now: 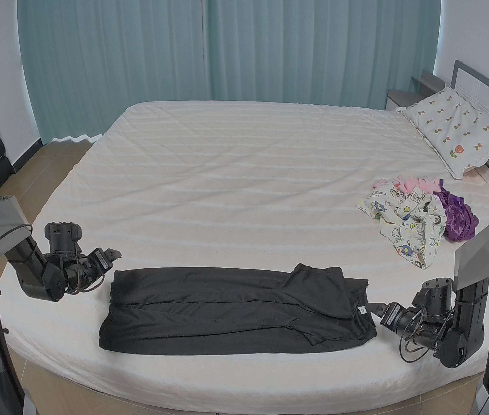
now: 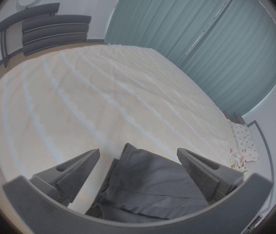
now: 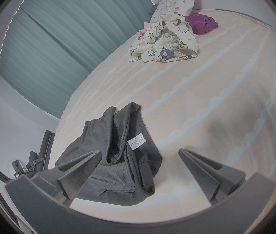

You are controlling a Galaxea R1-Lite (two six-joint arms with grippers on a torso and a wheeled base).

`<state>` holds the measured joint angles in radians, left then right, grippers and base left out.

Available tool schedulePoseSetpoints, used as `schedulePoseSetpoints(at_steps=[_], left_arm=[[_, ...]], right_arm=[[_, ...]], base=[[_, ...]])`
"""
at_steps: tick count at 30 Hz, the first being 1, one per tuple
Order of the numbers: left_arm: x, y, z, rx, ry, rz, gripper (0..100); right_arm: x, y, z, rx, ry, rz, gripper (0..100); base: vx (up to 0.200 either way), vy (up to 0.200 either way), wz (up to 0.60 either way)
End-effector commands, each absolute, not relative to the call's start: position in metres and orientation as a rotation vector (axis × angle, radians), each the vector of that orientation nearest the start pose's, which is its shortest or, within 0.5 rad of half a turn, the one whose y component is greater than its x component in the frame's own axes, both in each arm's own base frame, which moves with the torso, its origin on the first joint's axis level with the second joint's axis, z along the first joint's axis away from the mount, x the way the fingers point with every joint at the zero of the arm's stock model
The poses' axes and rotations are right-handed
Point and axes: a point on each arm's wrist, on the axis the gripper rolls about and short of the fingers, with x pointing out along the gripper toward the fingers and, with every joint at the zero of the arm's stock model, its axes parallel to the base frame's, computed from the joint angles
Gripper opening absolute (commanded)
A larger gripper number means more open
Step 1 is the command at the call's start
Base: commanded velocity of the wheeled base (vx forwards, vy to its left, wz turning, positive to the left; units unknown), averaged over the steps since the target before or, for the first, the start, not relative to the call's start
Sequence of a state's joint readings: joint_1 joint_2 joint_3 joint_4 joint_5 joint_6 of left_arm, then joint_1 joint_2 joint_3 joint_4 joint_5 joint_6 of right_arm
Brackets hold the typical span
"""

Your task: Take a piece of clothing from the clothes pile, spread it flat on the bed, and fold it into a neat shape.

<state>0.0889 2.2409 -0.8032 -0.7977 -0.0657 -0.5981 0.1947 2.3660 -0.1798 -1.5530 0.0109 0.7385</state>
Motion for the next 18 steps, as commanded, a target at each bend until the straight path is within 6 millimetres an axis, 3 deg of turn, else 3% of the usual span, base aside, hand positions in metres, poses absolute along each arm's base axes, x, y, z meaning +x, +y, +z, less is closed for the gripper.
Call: schedulePoseSetpoints(at_steps=[1,15,16,18], left_arm=[[0.385,0.027,-0.014,-0.642,0.666,0.173,100],[0.402,0.022,-0.035,-0.636,0.678,0.156,100],[0.402,0.022,-0.037,-0.635,0.680,0.159,0],[0.402,0.023,-0.038,-0.636,0.675,0.162,0]], right_arm=[[0.255,0.047,-0.036,0.667,0.664,-0.039,100],[0.256,0.048,-0.036,0.676,0.660,-0.035,100],[0.257,0.048,-0.035,0.676,0.654,-0.032,100],[0.258,0.048,-0.031,0.680,0.638,-0.027,100]], base=[[0.000,0.000,0.00],[0.000,0.000,0.00],[0.000,0.000,0.00],[0.000,0.000,0.00]])
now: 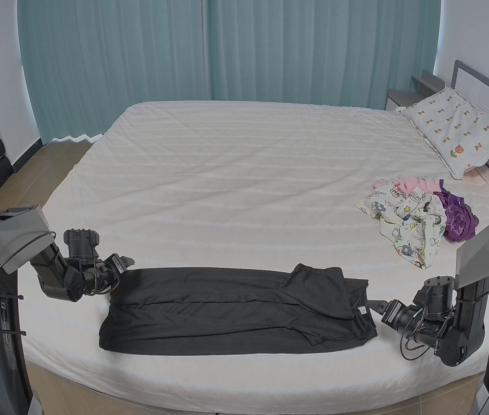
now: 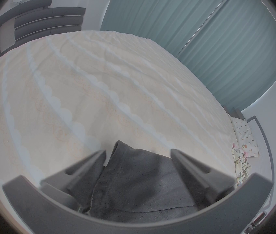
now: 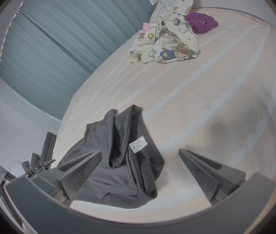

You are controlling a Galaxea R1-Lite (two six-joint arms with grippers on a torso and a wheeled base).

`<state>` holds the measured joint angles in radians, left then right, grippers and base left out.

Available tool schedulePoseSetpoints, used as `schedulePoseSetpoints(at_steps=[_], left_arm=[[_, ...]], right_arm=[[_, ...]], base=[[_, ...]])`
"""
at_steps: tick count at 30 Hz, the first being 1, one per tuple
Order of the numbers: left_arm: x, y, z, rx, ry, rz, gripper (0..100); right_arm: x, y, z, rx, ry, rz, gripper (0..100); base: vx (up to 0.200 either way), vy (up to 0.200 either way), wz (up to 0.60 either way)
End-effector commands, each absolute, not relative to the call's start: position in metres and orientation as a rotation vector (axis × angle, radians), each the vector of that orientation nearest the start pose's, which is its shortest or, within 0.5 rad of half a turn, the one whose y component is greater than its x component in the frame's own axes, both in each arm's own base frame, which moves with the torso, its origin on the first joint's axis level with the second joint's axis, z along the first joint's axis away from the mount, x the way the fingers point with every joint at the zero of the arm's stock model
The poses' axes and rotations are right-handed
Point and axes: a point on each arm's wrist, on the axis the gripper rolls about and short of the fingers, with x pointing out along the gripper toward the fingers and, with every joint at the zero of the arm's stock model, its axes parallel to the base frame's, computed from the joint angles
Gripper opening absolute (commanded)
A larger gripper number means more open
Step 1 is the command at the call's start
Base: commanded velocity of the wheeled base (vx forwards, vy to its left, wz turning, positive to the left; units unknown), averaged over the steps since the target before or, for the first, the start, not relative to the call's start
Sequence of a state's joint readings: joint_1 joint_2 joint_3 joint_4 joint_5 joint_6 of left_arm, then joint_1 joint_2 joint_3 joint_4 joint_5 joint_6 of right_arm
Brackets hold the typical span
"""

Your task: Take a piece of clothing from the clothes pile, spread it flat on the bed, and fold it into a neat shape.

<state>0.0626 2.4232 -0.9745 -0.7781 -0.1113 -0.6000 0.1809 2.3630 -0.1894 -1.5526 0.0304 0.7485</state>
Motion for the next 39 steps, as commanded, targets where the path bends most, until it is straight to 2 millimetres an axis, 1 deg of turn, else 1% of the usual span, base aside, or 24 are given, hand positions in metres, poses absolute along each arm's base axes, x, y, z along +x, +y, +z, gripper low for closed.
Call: schedulePoseSetpoints(at_steps=[1,2,6,10,14,17,19,22,24,29,30,31,32,33,34,37,39], left_arm=[[0.402,0.023,-0.038,-0.636,0.675,0.162,0],[0.403,0.024,-0.037,-0.638,0.666,0.170,0],[0.400,0.025,-0.036,-0.685,0.666,0.192,0],[0.403,0.027,-0.026,-0.783,0.614,0.214,0],[0.402,0.029,-0.027,-0.791,0.606,0.219,0],[0.399,0.029,-0.031,-0.790,0.624,0.224,0],[0.397,0.028,-0.032,-0.790,0.627,0.224,0],[0.397,0.029,-0.031,-0.793,0.625,0.226,0],[0.397,0.029,-0.031,-0.795,0.626,0.227,0],[0.396,0.029,-0.032,-0.793,0.630,0.230,0],[0.396,0.029,-0.032,-0.793,0.630,0.230,0],[0.396,0.029,-0.032,-0.793,0.630,0.230,0],[0.396,0.029,-0.032,-0.793,0.630,0.230,0],[0.396,0.029,-0.032,-0.793,0.630,0.230,0],[0.396,0.029,-0.033,-0.793,0.632,0.230,0],[0.396,0.029,-0.033,-0.793,0.632,0.230,0],[0.396,0.029,-0.032,-0.793,0.632,0.230,0]], right_arm=[[0.258,0.048,-0.031,0.680,0.638,-0.027,100],[0.263,0.049,-0.028,0.682,0.611,-0.014,100],[0.280,0.053,-0.025,0.683,0.556,0.023,100],[0.298,0.062,-0.023,0.678,0.525,0.073,100],[0.314,0.071,-0.018,0.667,0.528,0.097,100],[0.330,0.081,-0.017,0.661,0.531,0.116,100],[0.336,0.086,-0.014,0.660,0.523,0.127,100],[0.340,0.092,-0.011,0.653,0.543,0.136,100],[0.343,0.099,-0.014,0.642,0.569,0.142,100],[0.349,0.102,-0.018,0.625,0.579,0.150,100],[0.352,0.104,-0.026,0.607,0.602,0.150,100],[0.352,0.104,-0.026,0.607,0.602,0.150,100],[0.356,0.105,-0.037,0.589,0.636,0.143,100],[0.356,0.105,-0.037,0.589,0.636,0.143,100],[0.360,0.105,-0.044,0.582,0.656,0.135,100],[0.364,0.105,-0.052,0.571,0.685,0.122,100],[0.363,0.105,-0.054,0.561,0.700,0.124,100]], base=[[0.000,0.000,0.00],[0.000,0.000,0.00],[0.000,0.000,0.00],[0.000,0.000,0.00],[0.000,0.000,0.00],[0.000,0.000,0.00],[0.000,0.000,0.00],[0.000,0.000,0.00],[0.000,0.000,0.00],[0.000,0.000,0.00],[0.000,0.000,0.00],[0.000,0.000,0.00],[0.000,0.000,0.00],[0.000,0.000,0.00],[0.000,0.000,0.00],[0.000,0.000,0.00],[0.000,0.000,0.00]])
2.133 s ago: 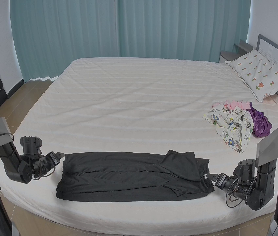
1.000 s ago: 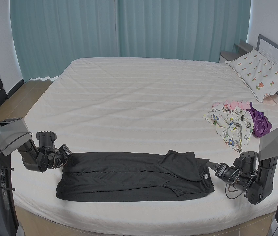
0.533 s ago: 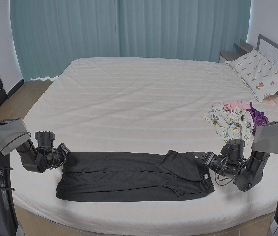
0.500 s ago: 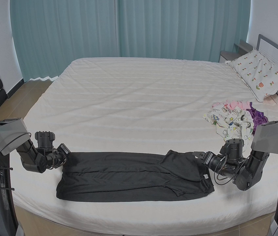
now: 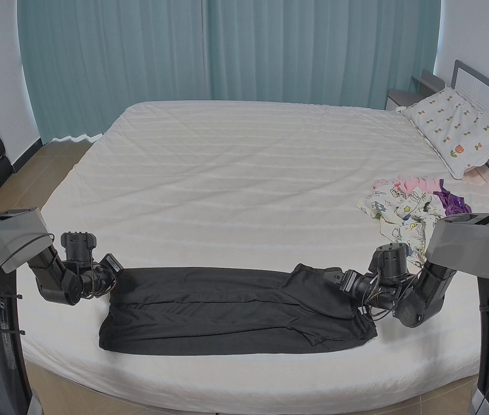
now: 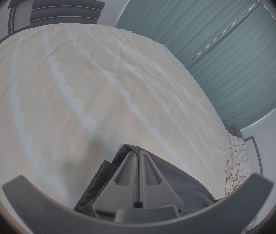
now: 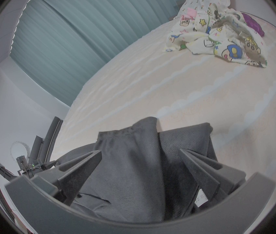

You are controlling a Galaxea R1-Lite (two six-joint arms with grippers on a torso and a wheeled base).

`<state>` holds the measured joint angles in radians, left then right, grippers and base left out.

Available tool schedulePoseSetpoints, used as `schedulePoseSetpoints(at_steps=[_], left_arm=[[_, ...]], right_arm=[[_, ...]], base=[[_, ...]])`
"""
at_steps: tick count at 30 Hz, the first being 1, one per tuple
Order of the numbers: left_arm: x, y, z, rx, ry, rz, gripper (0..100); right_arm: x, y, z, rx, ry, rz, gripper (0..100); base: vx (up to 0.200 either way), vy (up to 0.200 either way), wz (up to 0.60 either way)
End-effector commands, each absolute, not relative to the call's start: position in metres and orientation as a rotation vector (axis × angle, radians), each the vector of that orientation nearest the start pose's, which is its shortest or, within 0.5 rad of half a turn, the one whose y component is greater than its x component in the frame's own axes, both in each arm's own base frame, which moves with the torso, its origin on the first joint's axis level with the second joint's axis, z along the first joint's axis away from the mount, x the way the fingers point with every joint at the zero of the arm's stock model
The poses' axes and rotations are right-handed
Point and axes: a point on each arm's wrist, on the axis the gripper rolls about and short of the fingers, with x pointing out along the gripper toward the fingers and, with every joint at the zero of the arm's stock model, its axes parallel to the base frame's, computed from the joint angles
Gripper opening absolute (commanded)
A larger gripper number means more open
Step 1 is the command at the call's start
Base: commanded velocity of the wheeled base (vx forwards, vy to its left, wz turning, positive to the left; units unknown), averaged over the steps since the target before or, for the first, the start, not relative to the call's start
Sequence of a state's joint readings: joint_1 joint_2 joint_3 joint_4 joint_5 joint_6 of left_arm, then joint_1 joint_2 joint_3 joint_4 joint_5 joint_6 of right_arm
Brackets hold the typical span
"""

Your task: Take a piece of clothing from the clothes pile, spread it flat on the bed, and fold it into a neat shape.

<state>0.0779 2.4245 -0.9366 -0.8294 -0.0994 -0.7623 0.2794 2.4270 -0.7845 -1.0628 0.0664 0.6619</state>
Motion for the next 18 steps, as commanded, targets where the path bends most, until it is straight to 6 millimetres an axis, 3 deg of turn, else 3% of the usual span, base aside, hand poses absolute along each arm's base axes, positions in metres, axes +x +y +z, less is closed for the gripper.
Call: schedulePoseSetpoints(at_steps=[1,3,4,10,18], left_arm=[[0.396,0.029,-0.032,-0.793,0.630,0.230,0],[0.396,0.029,-0.032,-0.793,0.630,0.230,0],[0.396,0.029,-0.032,-0.791,0.631,0.231,0],[0.396,0.029,-0.032,-0.790,0.629,0.232,0],[0.397,0.030,-0.032,-0.791,0.621,0.231,0]], right_arm=[[0.363,0.105,-0.057,0.552,0.713,0.129,100],[0.363,0.105,-0.057,0.552,0.713,0.129,100],[0.363,0.104,-0.060,0.529,0.720,0.135,0],[0.365,0.101,-0.056,0.533,0.704,0.131,0],[0.368,0.085,-0.037,0.548,0.628,0.180,0]], base=[[0.000,0.000,0.00],[0.000,0.000,0.00],[0.000,0.000,0.00],[0.000,0.000,0.00],[0.000,0.000,0.00]])
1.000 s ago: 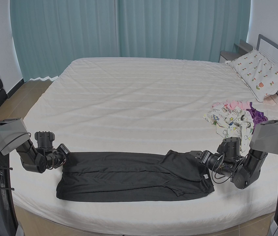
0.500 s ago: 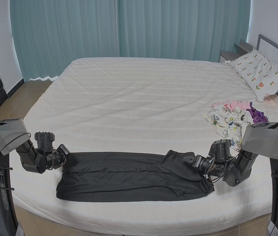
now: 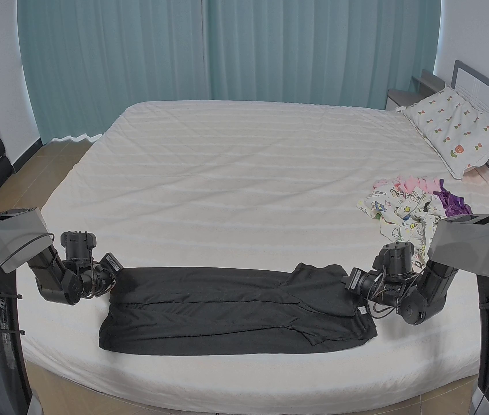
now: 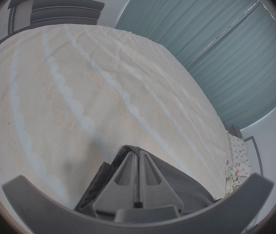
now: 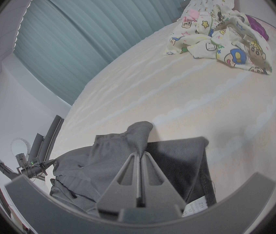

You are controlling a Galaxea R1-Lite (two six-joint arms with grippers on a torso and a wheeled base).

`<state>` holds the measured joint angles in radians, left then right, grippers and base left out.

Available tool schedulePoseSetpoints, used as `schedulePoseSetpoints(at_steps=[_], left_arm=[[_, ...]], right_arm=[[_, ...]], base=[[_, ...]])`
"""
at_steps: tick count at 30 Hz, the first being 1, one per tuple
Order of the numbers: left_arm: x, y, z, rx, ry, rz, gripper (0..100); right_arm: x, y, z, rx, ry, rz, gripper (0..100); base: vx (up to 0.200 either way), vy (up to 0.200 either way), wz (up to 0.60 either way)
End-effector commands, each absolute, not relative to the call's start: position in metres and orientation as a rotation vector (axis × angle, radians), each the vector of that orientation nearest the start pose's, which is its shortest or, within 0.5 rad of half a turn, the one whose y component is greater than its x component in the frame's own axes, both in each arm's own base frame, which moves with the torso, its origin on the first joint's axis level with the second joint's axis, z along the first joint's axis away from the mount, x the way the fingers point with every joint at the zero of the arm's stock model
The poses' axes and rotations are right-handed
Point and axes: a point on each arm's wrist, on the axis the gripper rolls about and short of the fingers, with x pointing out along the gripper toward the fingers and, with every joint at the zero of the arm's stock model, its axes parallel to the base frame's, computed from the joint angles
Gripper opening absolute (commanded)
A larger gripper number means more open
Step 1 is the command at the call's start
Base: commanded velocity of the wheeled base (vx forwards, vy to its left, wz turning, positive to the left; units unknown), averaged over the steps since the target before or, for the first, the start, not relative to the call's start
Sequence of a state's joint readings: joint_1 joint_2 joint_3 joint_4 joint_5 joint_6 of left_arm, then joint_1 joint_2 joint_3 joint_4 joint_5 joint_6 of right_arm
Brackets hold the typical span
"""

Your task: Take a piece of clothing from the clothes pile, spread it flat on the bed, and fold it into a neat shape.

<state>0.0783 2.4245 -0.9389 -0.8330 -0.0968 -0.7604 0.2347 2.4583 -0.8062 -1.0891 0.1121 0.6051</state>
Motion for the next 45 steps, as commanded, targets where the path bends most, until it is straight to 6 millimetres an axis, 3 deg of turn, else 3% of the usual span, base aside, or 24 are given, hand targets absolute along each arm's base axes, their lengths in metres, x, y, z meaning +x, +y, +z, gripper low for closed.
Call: schedulePoseSetpoints(at_steps=[1,6,12,13,20,23,27,36,39,45], left_arm=[[0.397,0.030,-0.032,-0.791,0.621,0.231,0],[0.397,0.029,-0.033,-0.790,0.621,0.229,0],[0.397,0.029,-0.033,-0.786,0.622,0.228,0],[0.397,0.029,-0.033,-0.786,0.622,0.228,100],[0.397,0.033,-0.028,-0.797,0.604,0.242,100],[0.390,0.043,0.002,-0.886,0.534,0.279,100],[0.369,0.036,0.019,-0.930,0.576,0.207,100],[0.358,0.012,0.004,-0.899,0.732,0.198,100],[0.344,0.006,-0.006,-0.822,0.803,0.190,100],[0.341,-0.004,-0.008,-0.789,0.808,0.203,100]], right_arm=[[0.368,0.085,-0.037,0.548,0.628,0.180,0],[0.365,0.081,-0.033,0.540,0.631,0.245,0],[0.359,0.084,-0.047,0.498,0.675,0.250,0],[0.359,0.084,-0.048,0.498,0.676,0.250,100],[0.361,0.080,-0.032,0.511,0.626,0.227,100],[0.352,0.080,-0.016,0.546,0.609,0.195,100],[0.341,0.086,-0.012,0.611,0.614,0.123,100],[0.332,0.093,-0.012,0.694,0.606,0.003,100],[0.322,0.100,-0.003,0.760,0.615,0.000,100],[0.314,0.106,-0.003,0.760,0.635,0.008,100]], base=[[0.000,0.000,0.00],[0.000,0.000,0.00],[0.000,0.000,0.00],[0.000,0.000,0.00],[0.000,0.000,0.00],[0.000,0.000,0.00],[0.000,0.000,0.00],[0.000,0.000,0.00],[0.000,0.000,0.00],[0.000,0.000,0.00]])
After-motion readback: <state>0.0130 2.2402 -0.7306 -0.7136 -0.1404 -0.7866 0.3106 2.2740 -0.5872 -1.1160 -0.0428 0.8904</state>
